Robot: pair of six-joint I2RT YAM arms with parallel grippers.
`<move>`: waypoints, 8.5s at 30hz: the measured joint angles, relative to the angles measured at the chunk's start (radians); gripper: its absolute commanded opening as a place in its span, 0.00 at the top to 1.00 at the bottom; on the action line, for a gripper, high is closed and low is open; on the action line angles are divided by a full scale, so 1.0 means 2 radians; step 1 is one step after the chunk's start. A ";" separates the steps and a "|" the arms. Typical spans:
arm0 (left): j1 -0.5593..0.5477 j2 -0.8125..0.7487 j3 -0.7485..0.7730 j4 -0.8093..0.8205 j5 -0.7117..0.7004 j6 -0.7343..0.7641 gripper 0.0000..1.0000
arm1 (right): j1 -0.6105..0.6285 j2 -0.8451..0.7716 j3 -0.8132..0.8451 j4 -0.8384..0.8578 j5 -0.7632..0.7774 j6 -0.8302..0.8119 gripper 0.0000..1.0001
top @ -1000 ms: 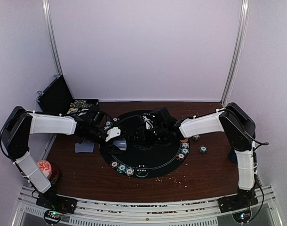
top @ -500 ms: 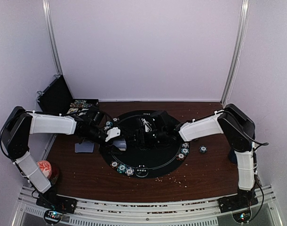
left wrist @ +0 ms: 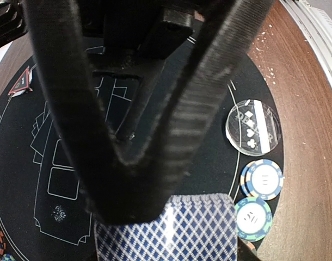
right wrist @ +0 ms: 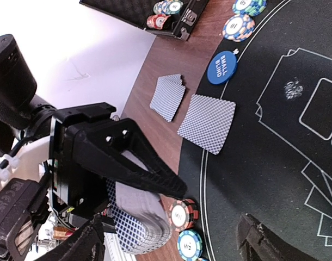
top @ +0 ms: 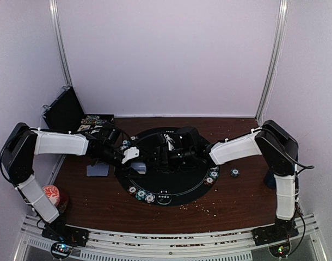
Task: Distribute texas hold em gaming equipment
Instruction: Pick up the poker card from the face-down deck piles, then distribute the poker card in the big blind area, then pick up the poker card from the face-down deck piles.
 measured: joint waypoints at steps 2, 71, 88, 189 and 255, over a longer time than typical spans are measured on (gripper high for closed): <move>0.000 0.000 0.000 0.000 0.000 0.000 0.58 | 0.003 0.000 0.003 -0.002 -0.002 -0.001 0.15; 0.000 0.006 0.004 0.000 0.002 0.004 0.58 | 0.009 -0.005 0.020 -0.051 -0.006 -0.005 0.85; -0.004 0.009 0.004 -0.003 0.009 0.005 0.58 | 0.004 -0.027 -0.016 -0.017 -0.020 0.010 1.00; -0.004 0.029 0.013 -0.007 0.007 0.008 0.58 | -0.280 -0.057 0.188 -0.521 0.216 -0.247 0.00; 0.000 0.021 0.013 -0.009 0.035 0.030 0.57 | 0.035 0.032 0.042 -0.054 0.101 -0.068 0.14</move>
